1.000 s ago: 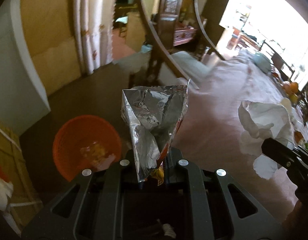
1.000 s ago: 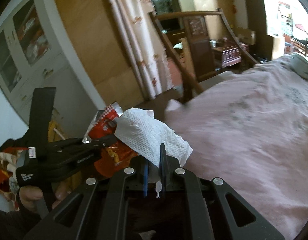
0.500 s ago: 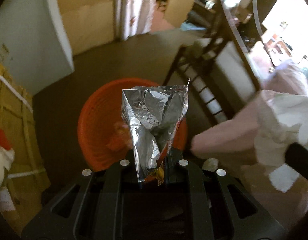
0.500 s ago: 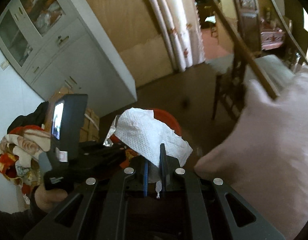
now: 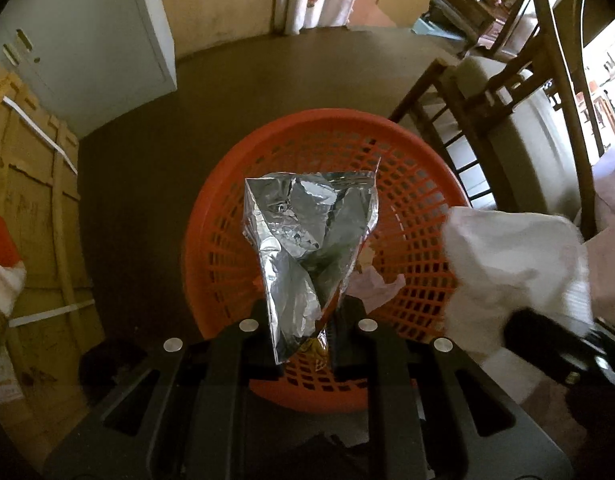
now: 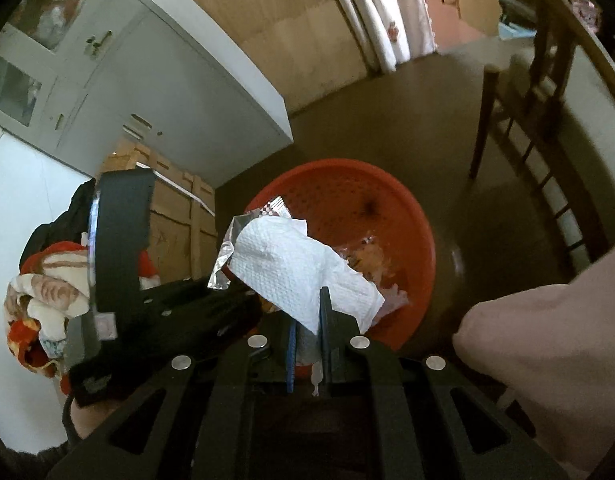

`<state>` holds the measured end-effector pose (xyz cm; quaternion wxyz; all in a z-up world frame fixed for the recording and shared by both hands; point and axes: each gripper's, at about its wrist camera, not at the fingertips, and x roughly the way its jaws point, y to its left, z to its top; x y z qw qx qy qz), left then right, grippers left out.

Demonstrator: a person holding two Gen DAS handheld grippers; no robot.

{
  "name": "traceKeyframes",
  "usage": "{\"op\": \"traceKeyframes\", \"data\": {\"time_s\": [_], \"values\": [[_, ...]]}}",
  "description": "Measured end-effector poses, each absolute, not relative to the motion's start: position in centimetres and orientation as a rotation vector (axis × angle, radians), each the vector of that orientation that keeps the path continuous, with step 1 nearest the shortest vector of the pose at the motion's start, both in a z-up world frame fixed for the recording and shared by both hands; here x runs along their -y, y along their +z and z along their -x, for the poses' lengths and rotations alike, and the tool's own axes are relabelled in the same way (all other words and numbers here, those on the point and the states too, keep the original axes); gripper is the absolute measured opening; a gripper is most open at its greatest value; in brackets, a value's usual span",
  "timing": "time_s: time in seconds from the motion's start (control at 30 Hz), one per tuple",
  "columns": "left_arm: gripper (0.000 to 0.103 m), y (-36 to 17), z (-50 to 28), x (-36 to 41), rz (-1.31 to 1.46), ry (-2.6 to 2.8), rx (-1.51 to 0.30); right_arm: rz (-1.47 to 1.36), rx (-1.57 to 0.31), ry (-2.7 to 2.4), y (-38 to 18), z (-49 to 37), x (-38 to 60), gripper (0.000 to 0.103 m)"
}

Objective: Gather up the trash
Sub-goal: 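Lower both tools into the basket and open them to drop the items, then bring both open tools back over the table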

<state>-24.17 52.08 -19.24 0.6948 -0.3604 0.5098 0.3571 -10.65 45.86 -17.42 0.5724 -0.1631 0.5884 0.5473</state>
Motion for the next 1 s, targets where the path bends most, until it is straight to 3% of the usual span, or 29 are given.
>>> {"op": "traceKeyframes", "data": {"time_s": [0.2,0.23,0.27,0.3,0.47,0.77,1.0], "values": [[0.02,-19.7,23.7,-52.9,0.828,0.802,-1.136,0.369,-1.442,1.27,-20.0,10.3,-47.2,0.017],[0.028,-19.9,23.7,-53.0,0.838,0.796,-1.141,0.375,-1.448,1.269,-20.1,10.3,-47.3,0.021],[0.04,-19.9,23.8,-53.2,0.852,0.789,-1.145,0.379,-1.453,1.261,-20.4,10.1,-47.3,0.035],[0.043,-19.9,23.7,-53.2,0.862,0.786,-1.143,0.377,-1.448,1.241,-20.5,10.0,-47.2,0.039],[0.056,-18.9,23.8,-53.2,0.848,0.795,-1.119,0.361,-1.456,1.232,-20.4,9.5,-47.1,0.039],[0.057,-16.3,23.4,-51.9,0.764,0.816,-1.087,0.343,-1.382,1.241,-17.4,8.7,-45.2,0.04],[0.061,-13.2,23.3,-49.7,0.689,0.828,-1.042,0.327,-1.27,1.236,-13.3,8.3,-42.8,0.048]]}}
